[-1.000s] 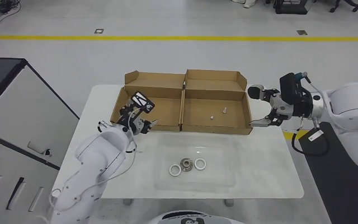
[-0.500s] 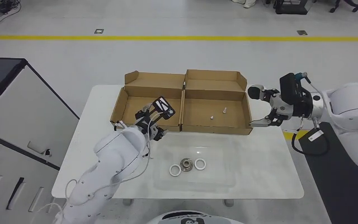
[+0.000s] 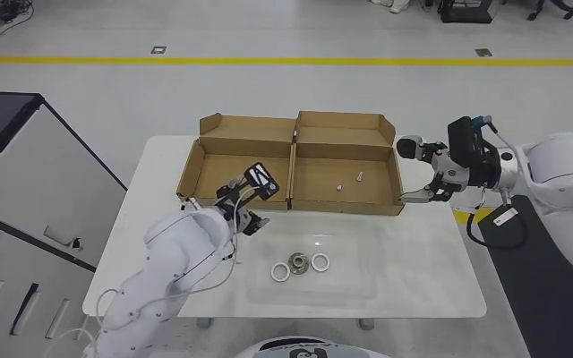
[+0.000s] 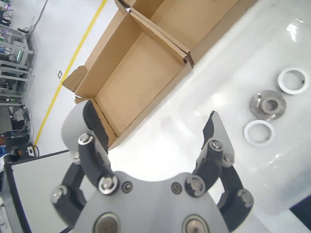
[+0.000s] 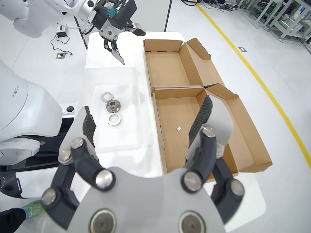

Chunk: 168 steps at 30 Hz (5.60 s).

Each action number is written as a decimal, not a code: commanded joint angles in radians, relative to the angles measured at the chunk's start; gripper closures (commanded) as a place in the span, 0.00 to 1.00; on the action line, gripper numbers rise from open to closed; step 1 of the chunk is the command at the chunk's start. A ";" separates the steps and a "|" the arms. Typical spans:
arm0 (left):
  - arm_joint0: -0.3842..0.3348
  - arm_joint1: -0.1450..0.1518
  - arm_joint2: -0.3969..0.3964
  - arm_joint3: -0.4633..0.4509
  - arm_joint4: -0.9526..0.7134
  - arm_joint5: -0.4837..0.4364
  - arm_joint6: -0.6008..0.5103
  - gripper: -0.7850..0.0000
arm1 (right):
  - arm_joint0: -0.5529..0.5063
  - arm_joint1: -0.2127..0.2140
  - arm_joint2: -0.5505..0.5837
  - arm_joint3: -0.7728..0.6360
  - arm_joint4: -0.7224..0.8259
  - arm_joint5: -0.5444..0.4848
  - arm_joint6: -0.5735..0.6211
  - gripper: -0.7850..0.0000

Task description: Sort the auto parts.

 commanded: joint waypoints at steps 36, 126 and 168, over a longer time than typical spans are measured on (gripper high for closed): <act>-0.922 0.028 0.894 0.285 -0.723 0.422 -0.210 0.00 | 0.000 0.000 0.000 0.000 0.000 0.000 0.000 0.00; -0.770 -0.245 0.910 0.705 -0.610 0.056 -0.121 0.50 | 0.000 0.000 0.000 0.000 0.000 0.000 0.000 0.00; -0.745 -0.297 0.929 0.820 -0.590 0.006 -0.116 0.62 | 0.000 0.000 0.000 0.000 0.000 0.000 0.000 0.00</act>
